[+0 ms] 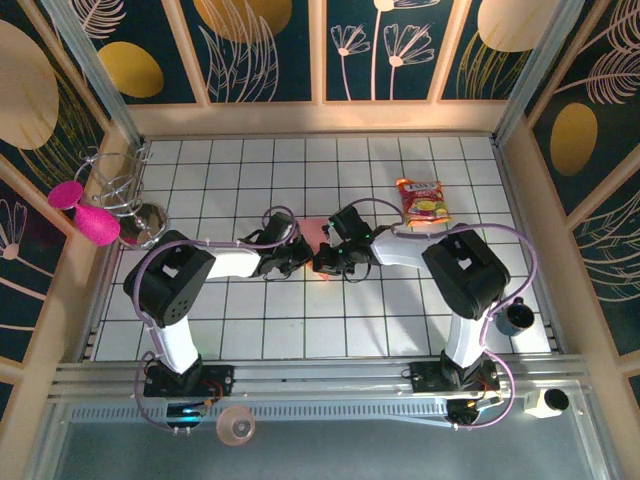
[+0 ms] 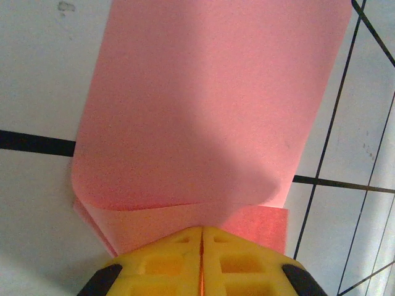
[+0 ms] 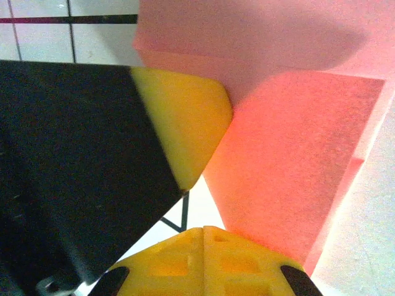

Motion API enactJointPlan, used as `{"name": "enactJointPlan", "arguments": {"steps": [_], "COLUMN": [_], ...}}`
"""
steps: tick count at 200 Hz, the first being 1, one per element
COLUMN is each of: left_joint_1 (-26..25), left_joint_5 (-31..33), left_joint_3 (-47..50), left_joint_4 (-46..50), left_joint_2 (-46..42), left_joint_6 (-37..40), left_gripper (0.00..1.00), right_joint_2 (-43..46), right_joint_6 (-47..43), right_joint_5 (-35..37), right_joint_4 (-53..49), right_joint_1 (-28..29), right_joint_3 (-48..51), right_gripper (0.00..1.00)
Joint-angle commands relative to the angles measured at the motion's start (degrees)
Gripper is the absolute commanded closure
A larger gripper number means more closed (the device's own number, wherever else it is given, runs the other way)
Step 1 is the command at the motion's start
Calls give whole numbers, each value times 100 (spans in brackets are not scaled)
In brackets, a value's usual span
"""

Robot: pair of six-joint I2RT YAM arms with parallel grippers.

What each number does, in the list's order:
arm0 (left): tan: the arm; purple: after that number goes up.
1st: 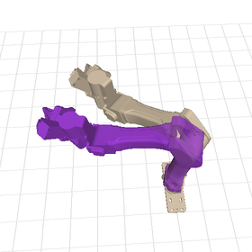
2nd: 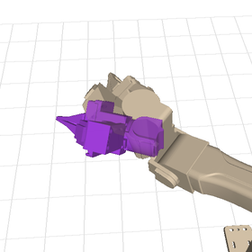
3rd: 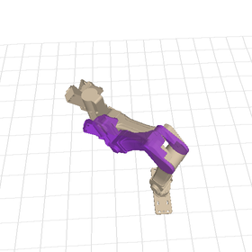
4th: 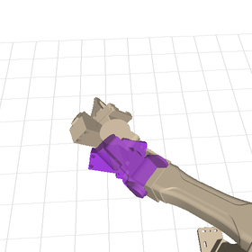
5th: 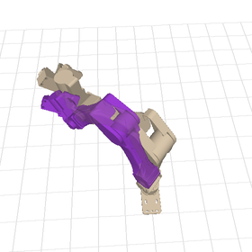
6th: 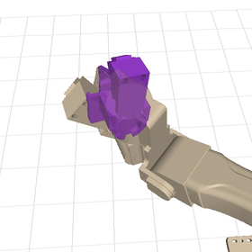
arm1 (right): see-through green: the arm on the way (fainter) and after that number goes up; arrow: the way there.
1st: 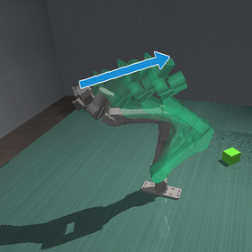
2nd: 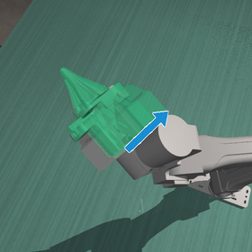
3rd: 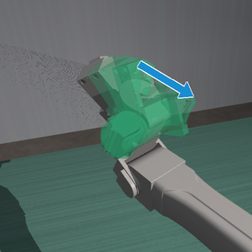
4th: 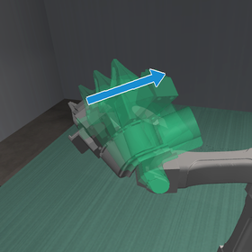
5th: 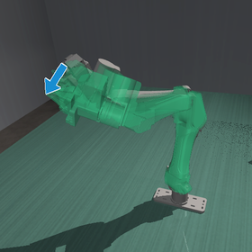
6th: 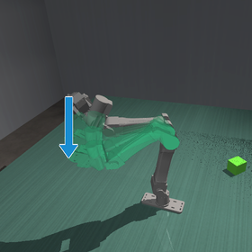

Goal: Fold a paper plane with a square sheet of paper (pick it up from the middle)
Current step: Third fold the triangle at the center of the table.

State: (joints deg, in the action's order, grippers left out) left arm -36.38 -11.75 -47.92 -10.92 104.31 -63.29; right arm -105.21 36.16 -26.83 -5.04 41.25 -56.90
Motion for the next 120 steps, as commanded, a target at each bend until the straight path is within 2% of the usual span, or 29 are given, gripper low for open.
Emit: {"name": "enactJointPlan", "arguments": {"steps": [1,120], "left_joint_1": [-36,-36], "left_joint_5": [-95,75], "left_joint_3": [189,204], "left_joint_4": [362,660], "left_joint_2": [163,203], "left_joint_6": [-35,61], "left_gripper": [92,92], "right_joint_2": [-149,-230], "right_joint_6": [31,-73], "right_joint_5": [119,196], "right_joint_4": [-142,-179], "right_joint_1": [23,14], "right_joint_3": [-110,105], "right_gripper": [100,100]}}
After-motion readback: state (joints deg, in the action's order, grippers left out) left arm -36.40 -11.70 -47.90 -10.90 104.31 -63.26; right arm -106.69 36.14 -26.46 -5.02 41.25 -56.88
